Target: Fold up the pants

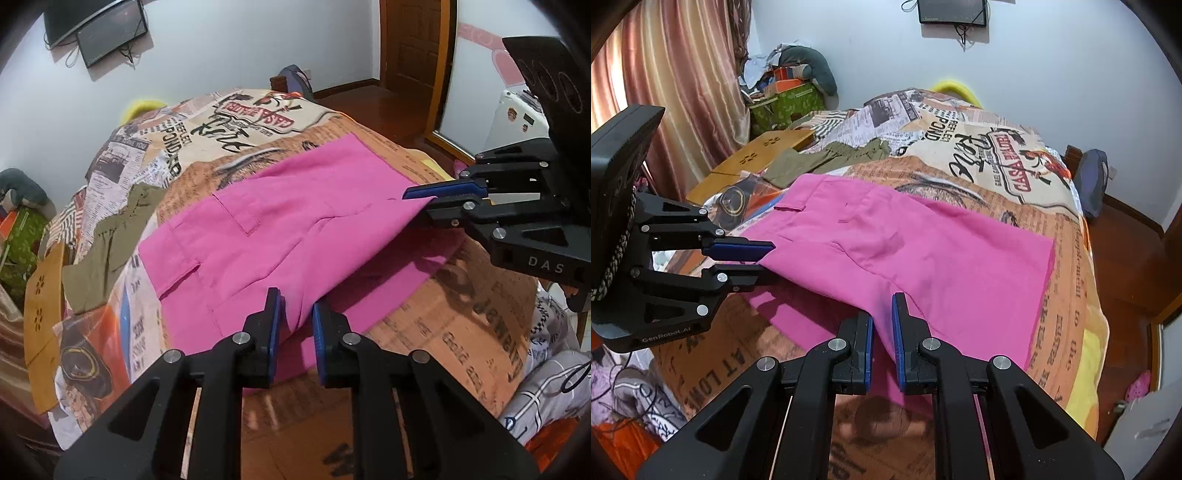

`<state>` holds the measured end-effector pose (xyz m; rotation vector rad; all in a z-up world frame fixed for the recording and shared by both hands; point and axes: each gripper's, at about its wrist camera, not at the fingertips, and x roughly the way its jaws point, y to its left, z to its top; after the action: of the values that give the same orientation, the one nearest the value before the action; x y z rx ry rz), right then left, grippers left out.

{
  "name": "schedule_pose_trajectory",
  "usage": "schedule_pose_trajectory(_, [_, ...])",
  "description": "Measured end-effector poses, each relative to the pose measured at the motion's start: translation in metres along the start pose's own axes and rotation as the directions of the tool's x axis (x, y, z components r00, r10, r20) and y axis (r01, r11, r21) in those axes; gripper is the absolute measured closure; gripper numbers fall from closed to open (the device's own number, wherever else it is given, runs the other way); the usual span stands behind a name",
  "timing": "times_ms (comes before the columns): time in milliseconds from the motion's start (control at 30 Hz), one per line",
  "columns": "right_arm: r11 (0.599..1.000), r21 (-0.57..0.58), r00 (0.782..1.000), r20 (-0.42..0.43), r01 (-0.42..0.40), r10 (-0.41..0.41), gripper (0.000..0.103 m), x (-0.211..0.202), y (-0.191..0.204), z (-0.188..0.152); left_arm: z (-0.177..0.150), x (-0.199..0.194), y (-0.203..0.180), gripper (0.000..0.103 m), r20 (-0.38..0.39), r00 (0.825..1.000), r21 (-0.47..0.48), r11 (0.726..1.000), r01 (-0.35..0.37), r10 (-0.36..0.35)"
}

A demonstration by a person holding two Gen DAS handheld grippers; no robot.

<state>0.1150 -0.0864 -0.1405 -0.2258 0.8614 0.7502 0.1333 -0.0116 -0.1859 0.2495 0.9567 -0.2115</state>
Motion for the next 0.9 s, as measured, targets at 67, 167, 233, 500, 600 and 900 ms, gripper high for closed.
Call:
schedule_pose_trajectory(67, [1.000,0.005,1.000,-0.012,-0.004,0.004,0.094,0.000,0.001,-0.005,-0.004,0.000,-0.002,0.087,-0.004,1.000,-0.002,1.000,0.006,-0.006])
schedule_pose_trajectory(167, [1.000,0.017,0.999,-0.041,-0.013,0.014,0.094,0.004,0.002,-0.013,-0.008,0.002,-0.004,0.087,-0.017,1.000,-0.005,1.000,0.012,-0.012])
schedule_pose_trajectory(233, [0.999,0.025,0.997,-0.071,-0.024,0.025,0.094,0.009,0.002,-0.017,-0.010,0.004,-0.003,0.087,-0.026,0.999,-0.008,1.000,0.019,-0.019])
schedule_pose_trajectory(500, [0.997,0.070,0.996,-0.081,-0.036,0.042,0.093,-0.001,-0.001,-0.025,-0.020,-0.012,0.000,0.086,-0.028,0.997,-0.020,0.997,0.078,-0.078])
schedule_pose_trajectory(600, [0.996,0.074,0.996,-0.071,-0.041,0.047,0.088,-0.013,-0.001,-0.023,-0.019,-0.029,0.003,0.082,0.009,0.996,-0.027,0.996,0.087,-0.087])
schedule_pose_trajectory(900, [0.989,0.113,0.994,0.048,-0.098,0.093,0.076,-0.027,0.007,0.004,0.004,-0.034,0.020,0.081,0.069,0.995,-0.103,0.991,0.083,-0.076])
